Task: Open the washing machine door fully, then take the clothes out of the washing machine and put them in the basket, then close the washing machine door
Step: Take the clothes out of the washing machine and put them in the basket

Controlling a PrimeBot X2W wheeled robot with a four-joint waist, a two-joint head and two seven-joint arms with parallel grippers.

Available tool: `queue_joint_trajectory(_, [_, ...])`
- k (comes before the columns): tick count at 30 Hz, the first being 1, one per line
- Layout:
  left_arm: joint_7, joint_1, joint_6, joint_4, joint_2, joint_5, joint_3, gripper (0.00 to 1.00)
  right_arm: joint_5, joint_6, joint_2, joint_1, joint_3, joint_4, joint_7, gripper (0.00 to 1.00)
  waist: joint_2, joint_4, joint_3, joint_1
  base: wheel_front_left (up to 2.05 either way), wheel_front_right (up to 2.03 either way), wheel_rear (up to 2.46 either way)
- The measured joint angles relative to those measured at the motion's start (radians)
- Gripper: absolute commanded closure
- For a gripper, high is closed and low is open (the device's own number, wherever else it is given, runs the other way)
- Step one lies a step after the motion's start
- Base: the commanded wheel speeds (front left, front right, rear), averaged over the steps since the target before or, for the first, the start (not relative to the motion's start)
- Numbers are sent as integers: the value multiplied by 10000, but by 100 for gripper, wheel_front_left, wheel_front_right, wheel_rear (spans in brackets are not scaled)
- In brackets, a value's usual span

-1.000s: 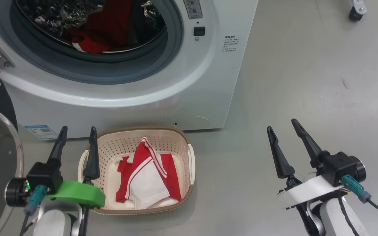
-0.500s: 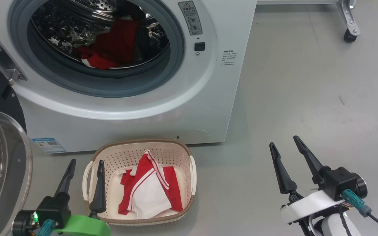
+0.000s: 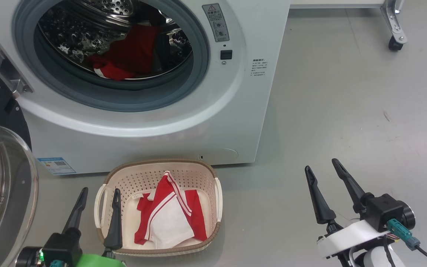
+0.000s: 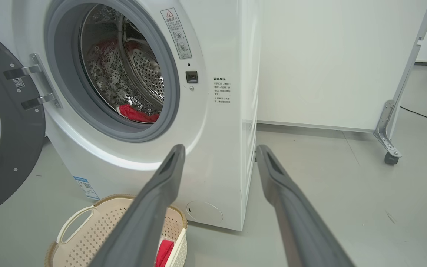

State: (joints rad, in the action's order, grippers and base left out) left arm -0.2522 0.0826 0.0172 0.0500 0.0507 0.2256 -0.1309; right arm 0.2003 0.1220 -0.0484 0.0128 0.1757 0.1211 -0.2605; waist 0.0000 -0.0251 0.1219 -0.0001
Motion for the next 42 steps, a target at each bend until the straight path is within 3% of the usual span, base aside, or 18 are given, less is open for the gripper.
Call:
queue_joint_trajectory(28, [236, 253, 81, -523, 0, 2, -357, 0, -4, 0, 35, 165, 48, -351, 0, 0, 0, -45, 238, 1, 0, 0, 0])
queue_joint_trajectory(42, [658, -1510, -21, 63, -4, 52, -477, 0, -94, 0, 33, -355, 357, -884, 0, 0, 0, -216, 1595, 0, 0, 0, 0])
